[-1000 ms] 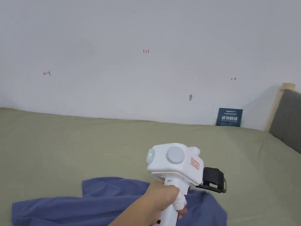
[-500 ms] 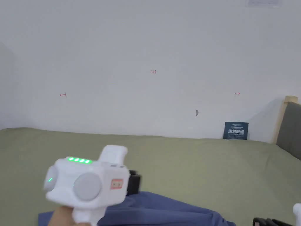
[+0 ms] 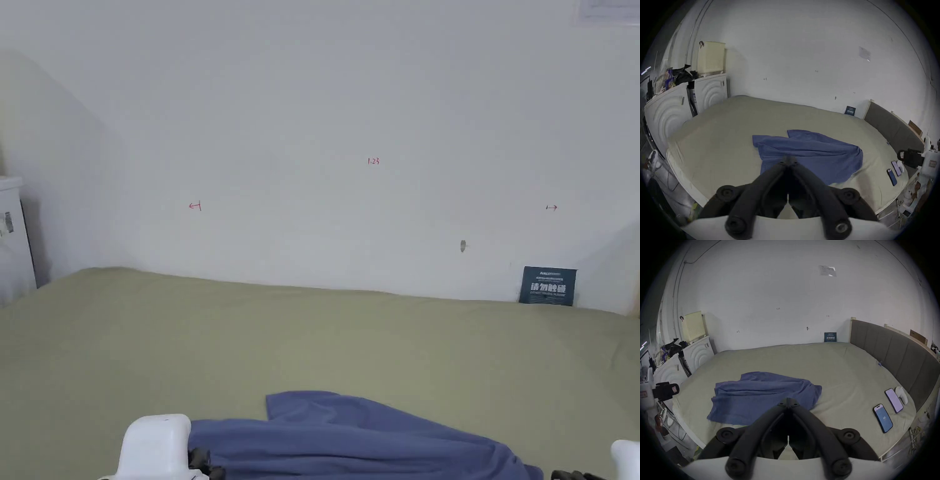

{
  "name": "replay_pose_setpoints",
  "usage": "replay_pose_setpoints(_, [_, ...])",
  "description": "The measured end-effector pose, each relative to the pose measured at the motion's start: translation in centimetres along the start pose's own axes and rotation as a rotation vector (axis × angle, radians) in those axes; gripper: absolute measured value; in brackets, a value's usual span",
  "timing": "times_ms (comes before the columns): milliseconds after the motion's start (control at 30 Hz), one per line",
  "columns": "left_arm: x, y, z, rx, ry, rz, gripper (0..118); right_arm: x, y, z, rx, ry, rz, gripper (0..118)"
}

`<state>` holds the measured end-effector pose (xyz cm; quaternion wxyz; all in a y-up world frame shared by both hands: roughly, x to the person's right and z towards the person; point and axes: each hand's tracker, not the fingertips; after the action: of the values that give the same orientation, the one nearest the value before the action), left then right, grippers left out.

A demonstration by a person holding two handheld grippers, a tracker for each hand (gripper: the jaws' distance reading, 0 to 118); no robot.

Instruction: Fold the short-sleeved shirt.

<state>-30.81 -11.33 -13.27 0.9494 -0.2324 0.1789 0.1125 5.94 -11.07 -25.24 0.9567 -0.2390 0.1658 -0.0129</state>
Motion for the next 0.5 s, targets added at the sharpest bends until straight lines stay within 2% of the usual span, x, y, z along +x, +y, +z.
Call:
replay_pose_setpoints(167, [-3.4,3.4,-3.5,-0.004,-0.016,0.008,0,-0.3,0.3,-0.7,-0.013,0.003,0.021,1])
replay_pose_setpoints(300, [-7.7,8.3,-9.9,-0.125,-0.040,0.005,2,0.1,1.0,-2.3,-0.018,-0.005,0.034,1])
replay_pose_setpoints(333, [-8.8,9.6,-12.0,-0.156,-0.060,-0.003,16,0.4,1.0,-3.1,-0.022,-0.005,0.033,1])
replay_pose_setpoints(367, [-9.5,10.8,-14.3,-0.184,-0.057,-0.006,41,0.6,1.2,-3.7,-0.029,-0.003,0.030,1])
replay_pose_setpoints(400, [-10.1,11.8,-16.2,-0.190,-0.029,-0.017,86,0.7,1.3,-4.4,-0.041,0.001,0.025,1])
replay_pose_setpoints(433, [-11.7,12.9,-19.4,-0.231,-0.053,-0.014,106,0.9,1.4,-5.2,-0.055,0.005,0.017,1])
replay_pose_setpoints(467, [-12.4,13.5,-22.1,-0.297,-0.065,0.019,113,0.3,1.8,-5.2,-0.066,0.010,0.012,1])
replay_pose_setpoints(500, [-13.0,13.7,-24.4,-0.329,-0.054,0.050,113,0.3,1.8,-5.8,-0.074,0.011,0.011,1])
